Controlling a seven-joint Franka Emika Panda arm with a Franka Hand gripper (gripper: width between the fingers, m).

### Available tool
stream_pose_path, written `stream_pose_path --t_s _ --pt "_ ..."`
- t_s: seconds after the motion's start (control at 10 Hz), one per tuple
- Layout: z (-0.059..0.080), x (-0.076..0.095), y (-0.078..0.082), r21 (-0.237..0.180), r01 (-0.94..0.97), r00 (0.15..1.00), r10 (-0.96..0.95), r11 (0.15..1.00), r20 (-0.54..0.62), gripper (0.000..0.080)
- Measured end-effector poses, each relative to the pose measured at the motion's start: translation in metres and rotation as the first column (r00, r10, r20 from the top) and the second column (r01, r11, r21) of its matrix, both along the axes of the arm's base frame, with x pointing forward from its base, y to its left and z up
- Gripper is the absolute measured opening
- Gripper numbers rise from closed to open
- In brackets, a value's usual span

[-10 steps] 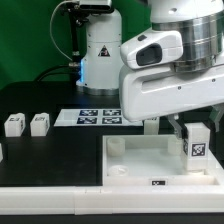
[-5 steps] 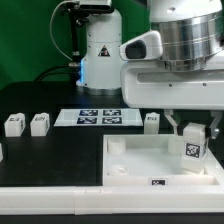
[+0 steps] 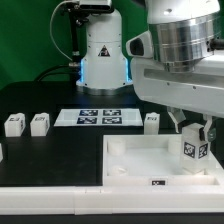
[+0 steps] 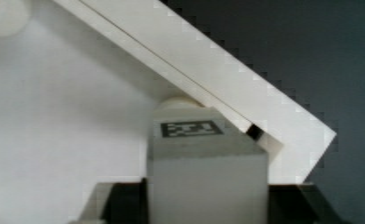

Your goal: Assemble one leg

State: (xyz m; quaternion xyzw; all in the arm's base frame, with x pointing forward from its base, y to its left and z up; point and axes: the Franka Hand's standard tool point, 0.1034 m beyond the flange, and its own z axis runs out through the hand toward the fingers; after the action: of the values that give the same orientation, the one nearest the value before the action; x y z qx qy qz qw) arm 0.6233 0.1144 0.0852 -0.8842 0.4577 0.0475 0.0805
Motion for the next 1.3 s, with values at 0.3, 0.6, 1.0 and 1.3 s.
stream_pose_path --t_s 0.3,0.6,1.0,1.3 --pt "-0.001 -0.002 0.005 -0.001 -0.136 0.99 0.136 0.991 0.022 0.0566" --pt "0.001 -0.001 0.007 -0.059 -0.611 0.784 0.614 0.789 0.089 0.0644" --pt "-0.005 -0.001 0.007 -0.181 -0.935 0.292 0.951 0.306 0.103 0.0649" --pt "-0.008 -0.004 0.004 -0.188 -0.941 0.263 0.959 0.28 0.109 0.0649"
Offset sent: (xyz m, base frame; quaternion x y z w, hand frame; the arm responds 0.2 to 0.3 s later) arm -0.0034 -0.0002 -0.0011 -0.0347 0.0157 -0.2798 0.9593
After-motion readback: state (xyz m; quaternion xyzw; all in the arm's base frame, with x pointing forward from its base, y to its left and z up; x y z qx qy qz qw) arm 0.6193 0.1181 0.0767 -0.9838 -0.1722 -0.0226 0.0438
